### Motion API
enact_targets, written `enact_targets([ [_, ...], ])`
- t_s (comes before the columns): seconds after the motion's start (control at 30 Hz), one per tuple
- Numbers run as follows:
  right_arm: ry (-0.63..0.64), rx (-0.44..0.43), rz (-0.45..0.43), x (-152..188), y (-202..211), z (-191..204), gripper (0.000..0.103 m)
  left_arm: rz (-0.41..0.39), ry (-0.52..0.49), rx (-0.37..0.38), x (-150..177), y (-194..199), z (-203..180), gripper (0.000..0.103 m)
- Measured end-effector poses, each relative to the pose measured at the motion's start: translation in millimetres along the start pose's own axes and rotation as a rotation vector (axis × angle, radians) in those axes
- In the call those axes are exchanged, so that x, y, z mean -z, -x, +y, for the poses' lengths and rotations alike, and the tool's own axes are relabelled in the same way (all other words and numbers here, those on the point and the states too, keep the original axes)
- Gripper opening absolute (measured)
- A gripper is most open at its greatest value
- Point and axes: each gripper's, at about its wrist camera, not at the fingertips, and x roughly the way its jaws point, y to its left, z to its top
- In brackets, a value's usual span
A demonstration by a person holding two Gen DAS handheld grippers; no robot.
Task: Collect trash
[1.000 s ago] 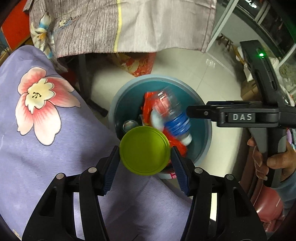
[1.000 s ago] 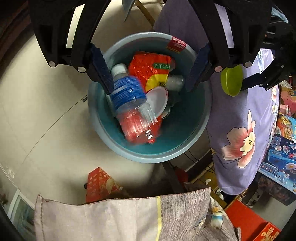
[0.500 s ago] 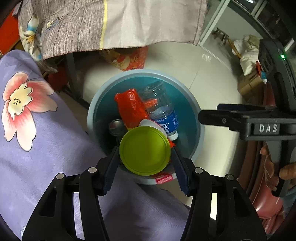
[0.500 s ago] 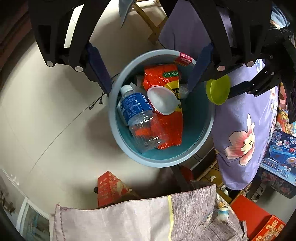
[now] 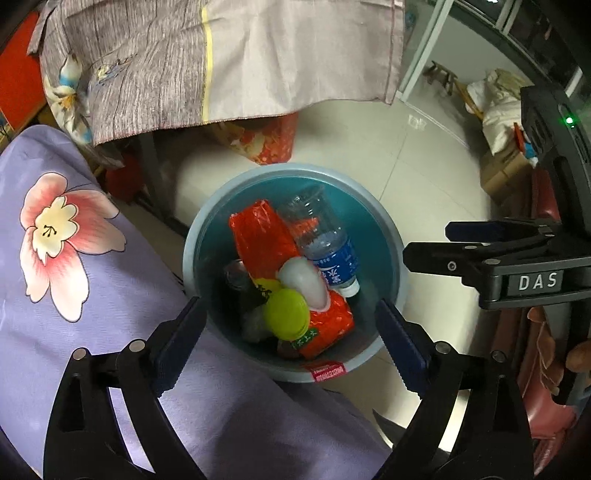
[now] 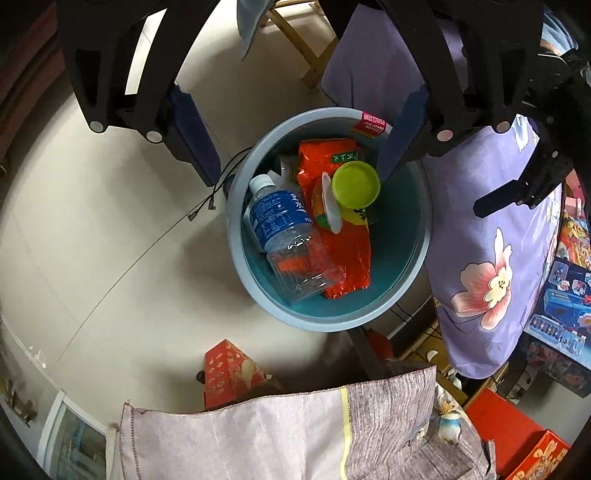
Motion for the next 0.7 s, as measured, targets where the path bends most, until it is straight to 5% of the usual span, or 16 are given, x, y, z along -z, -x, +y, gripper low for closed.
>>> enact_targets([
  [0.4,0.059,-0.006,-0.028,13,23,31,0.096,0.0,0.074,-0.015,26,28,26,0.097],
  [0.7,0.131,0.056,-0.063,40,45,61,0.096,-0.047,0.12,-0.067,56,69,43,0.097],
])
